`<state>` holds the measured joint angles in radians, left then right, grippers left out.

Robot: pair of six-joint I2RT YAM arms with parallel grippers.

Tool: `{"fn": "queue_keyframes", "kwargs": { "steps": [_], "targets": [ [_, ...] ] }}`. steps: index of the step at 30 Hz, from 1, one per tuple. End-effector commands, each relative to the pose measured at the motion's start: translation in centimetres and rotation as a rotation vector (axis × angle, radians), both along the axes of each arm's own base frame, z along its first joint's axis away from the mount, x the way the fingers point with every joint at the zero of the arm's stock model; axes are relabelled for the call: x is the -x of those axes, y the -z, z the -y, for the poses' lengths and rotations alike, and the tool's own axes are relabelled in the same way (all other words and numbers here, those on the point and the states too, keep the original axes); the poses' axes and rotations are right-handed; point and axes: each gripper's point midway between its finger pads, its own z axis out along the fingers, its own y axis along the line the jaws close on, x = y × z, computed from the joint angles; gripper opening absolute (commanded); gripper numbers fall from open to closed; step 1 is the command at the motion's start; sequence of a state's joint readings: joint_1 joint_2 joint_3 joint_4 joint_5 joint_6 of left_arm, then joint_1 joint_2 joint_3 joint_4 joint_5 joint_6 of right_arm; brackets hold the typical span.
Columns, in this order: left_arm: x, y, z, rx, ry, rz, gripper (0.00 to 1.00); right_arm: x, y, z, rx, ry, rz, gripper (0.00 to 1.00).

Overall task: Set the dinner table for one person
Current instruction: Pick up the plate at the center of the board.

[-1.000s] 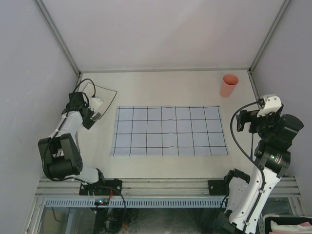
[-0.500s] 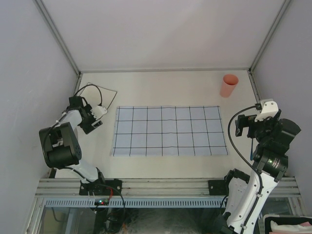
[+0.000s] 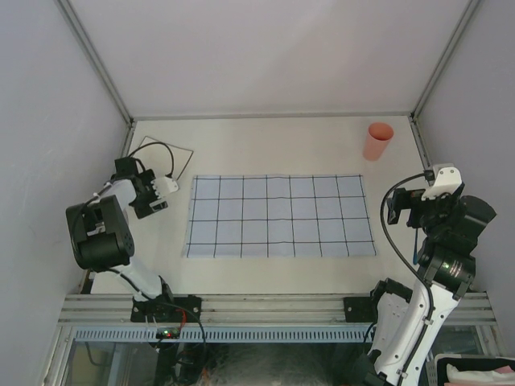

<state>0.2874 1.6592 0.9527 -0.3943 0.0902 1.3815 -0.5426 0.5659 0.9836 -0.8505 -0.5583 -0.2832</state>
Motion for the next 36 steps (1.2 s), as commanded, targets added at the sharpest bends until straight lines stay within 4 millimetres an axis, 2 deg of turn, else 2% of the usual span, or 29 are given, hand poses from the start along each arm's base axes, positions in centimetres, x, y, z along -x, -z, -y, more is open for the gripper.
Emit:
{"fn": "queue_keyframes", "kwargs": {
  "steps": [1,9,18,22,31,36],
  "targets": [
    [-1.0,0.8,-1.4,-0.093,0.082,-0.026,0.95,-0.3,-1.5,-0.2,-0.024,0.002,0.035,1.00],
    [-3.2,1.7,-2.1,-0.169,0.160,-0.007,0.93,-0.1,-2.0,-0.3,-0.029,0.011,0.039,1.00],
    [-6.2,2.6,-1.0,-0.202,0.220,0.019,0.90,0.2,-2.3,-0.4,-0.019,0.012,0.056,1.00],
    [-7.1,2.7,-0.5,-0.239,0.251,0.020,0.83,0.2,-2.6,-0.5,-0.023,0.004,0.062,1.00],
    [-6.9,3.0,-0.6,-0.269,0.261,-0.031,0.55,0.0,-3.0,-0.8,-0.036,-0.018,0.077,1.00],
    [-6.8,3.1,-0.5,-0.289,0.253,-0.053,0.14,0.0,-3.1,-0.8,-0.036,-0.019,0.081,1.00]
  ]
}}
